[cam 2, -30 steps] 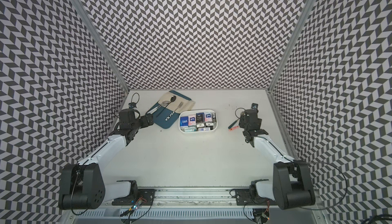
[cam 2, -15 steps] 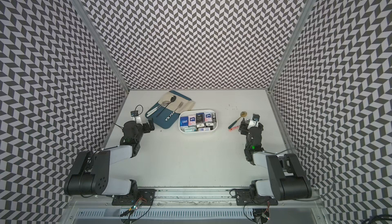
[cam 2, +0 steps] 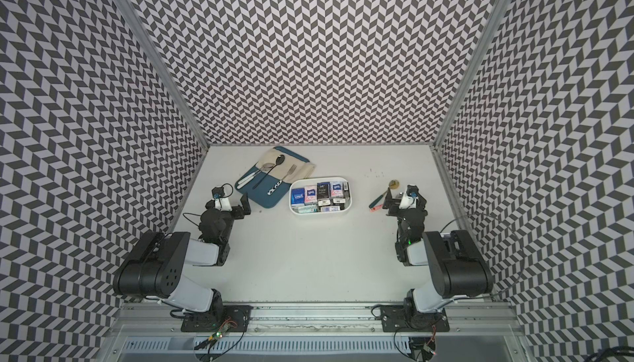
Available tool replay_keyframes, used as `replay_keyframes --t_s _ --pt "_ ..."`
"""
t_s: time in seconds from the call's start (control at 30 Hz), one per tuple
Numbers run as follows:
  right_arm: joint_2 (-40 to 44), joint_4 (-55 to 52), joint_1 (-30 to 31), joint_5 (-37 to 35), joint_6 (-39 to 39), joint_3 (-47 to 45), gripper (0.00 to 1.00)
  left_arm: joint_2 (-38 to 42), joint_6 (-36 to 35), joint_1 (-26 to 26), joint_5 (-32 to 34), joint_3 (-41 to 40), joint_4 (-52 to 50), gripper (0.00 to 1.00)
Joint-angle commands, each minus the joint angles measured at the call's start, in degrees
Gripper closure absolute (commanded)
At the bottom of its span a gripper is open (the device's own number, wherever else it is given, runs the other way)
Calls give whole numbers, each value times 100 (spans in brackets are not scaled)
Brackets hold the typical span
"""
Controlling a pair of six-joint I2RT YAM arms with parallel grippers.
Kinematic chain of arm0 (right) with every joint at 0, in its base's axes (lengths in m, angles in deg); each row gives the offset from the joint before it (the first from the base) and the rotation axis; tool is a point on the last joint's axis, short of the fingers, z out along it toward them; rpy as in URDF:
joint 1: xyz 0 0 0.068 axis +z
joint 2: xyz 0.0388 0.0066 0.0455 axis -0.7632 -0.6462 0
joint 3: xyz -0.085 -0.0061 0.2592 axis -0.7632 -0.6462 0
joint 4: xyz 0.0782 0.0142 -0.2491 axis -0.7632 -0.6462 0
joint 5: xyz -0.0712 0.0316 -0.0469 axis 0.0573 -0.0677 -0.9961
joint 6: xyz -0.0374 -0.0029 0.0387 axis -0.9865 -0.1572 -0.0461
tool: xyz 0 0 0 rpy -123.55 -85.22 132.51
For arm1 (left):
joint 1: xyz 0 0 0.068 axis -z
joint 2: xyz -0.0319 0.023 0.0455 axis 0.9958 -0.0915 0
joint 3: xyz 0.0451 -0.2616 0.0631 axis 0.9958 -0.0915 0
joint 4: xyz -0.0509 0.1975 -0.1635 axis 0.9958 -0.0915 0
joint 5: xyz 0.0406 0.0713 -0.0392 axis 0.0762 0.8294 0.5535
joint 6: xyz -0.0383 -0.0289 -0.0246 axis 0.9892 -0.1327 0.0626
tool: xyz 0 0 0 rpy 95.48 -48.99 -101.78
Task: Put the pocket tissues into the storage box
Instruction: Reset both arms
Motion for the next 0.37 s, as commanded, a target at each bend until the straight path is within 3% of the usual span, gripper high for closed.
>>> replay_keyframes --t_s 0.0,0.33 --pt "46 284 18 53 -64 -14 1 32 -60 21 41 0 275 0" --pt "21 314 18 248 -141 -2 1 32 -57 21 41 5 237 0"
